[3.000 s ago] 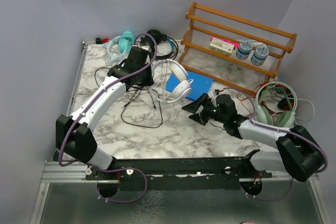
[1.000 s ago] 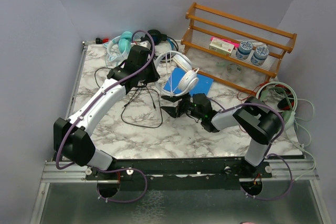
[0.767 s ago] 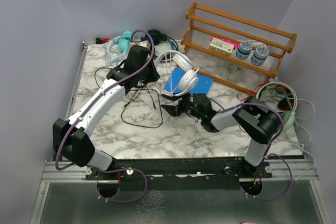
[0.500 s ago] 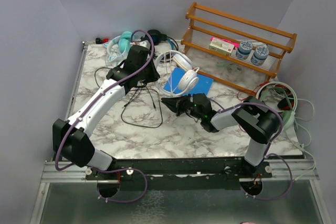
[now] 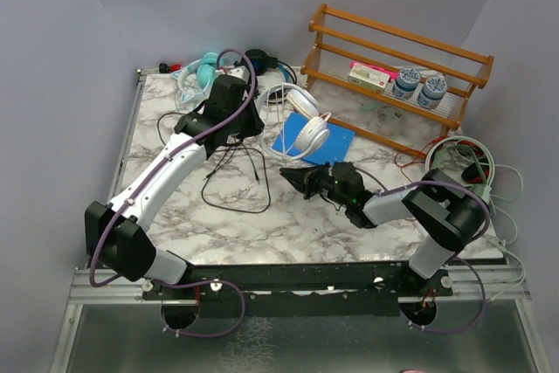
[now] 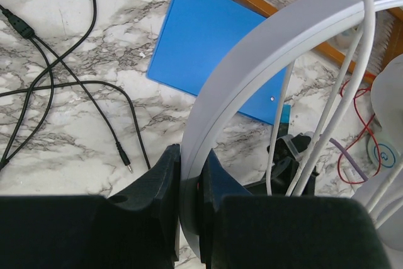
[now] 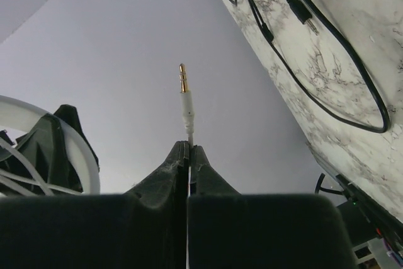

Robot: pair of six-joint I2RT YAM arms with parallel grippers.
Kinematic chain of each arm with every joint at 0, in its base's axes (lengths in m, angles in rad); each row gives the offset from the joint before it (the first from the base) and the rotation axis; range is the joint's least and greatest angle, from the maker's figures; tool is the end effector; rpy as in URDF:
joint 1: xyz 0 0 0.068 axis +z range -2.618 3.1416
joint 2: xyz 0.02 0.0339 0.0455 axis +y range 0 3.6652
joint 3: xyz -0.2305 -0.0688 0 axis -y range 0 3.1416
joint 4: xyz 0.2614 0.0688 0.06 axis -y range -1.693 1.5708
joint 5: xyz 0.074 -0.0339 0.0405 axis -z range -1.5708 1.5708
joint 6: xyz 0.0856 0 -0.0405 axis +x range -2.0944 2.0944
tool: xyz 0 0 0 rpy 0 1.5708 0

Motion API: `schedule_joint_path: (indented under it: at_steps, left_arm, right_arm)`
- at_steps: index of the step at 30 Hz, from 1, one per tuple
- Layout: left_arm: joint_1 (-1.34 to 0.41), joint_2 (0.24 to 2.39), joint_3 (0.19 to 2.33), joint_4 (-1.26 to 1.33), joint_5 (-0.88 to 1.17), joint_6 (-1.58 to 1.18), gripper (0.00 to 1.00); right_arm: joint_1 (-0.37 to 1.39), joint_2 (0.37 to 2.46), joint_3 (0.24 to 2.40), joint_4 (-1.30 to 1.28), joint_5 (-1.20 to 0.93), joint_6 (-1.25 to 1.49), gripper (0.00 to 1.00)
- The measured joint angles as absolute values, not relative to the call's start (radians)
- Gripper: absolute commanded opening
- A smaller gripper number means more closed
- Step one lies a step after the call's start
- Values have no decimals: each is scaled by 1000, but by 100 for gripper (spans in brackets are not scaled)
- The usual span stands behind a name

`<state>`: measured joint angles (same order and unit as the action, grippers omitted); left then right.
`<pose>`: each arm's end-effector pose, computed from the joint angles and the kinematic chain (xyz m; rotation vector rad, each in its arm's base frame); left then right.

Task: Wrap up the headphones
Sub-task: Wrap the headphones cable around the headphones.

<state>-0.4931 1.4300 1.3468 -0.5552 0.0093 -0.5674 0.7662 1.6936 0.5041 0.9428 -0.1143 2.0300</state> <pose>0.3355 -0.1812 0.2847 -0.0792 2.2736 -0.5881 0.2493 0.2535 0.0831 1.3213 1.9848 1.8523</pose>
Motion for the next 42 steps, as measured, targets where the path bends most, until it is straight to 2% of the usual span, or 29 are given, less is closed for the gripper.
schedule_joint_path:
  at_steps: [8,17,22,30,35,42]
  left_arm:
    - [-493,1427,1342,-557,-97,-525,0]
    - [-493,1463,1351,-555,-390,-518,0]
    - [-492,1545,1401,-555,-504,-523,0]
    - [-493,1564,1406,-550,-553,-482,0]
    - [-467,1563,1406,-547,-543,-482,0]
    - [-450,1562,1412,-548,-466,-505,0]
  right_arm:
    - [719,1574,472,871,-121,1919,1]
    - [727,1254,520,477,-147,1707,0]
    - [727,1160,528,352,-138,1663,0]
    - [726,986,535,162,36,1549,0]
    - [726,1017,559,162,36,1493,0]
    - [730,1286,561,274,-112,1470,0]
